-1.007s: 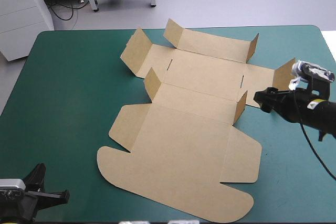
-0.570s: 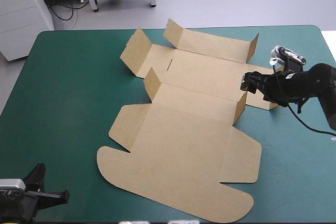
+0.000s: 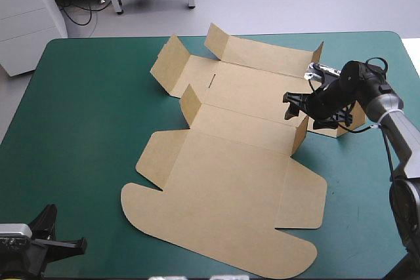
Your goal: Fold the box
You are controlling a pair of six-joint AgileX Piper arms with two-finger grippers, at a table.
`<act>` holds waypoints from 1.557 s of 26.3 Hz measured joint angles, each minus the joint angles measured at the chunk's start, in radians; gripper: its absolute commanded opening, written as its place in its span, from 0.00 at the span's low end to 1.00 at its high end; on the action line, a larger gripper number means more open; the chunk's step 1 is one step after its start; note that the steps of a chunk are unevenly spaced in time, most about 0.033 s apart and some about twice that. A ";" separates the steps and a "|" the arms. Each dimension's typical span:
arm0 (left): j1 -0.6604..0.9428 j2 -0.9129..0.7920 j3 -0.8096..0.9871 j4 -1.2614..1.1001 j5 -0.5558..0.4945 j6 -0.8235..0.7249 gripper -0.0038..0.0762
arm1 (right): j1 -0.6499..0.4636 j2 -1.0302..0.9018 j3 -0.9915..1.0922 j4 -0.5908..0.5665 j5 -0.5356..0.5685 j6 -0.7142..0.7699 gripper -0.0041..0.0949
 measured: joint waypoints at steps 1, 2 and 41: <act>0.000 0.000 0.000 0.000 0.000 0.000 0.01 | 0.000 0.006 0.000 -0.008 0.004 0.004 0.76; 0.000 0.000 0.000 0.000 0.000 0.000 0.01 | 0.000 0.009 0.000 -0.017 0.011 0.009 0.76; 0.000 0.000 0.000 -0.001 -0.001 0.001 0.01 | 0.020 0.094 -0.346 0.005 0.218 -0.546 0.02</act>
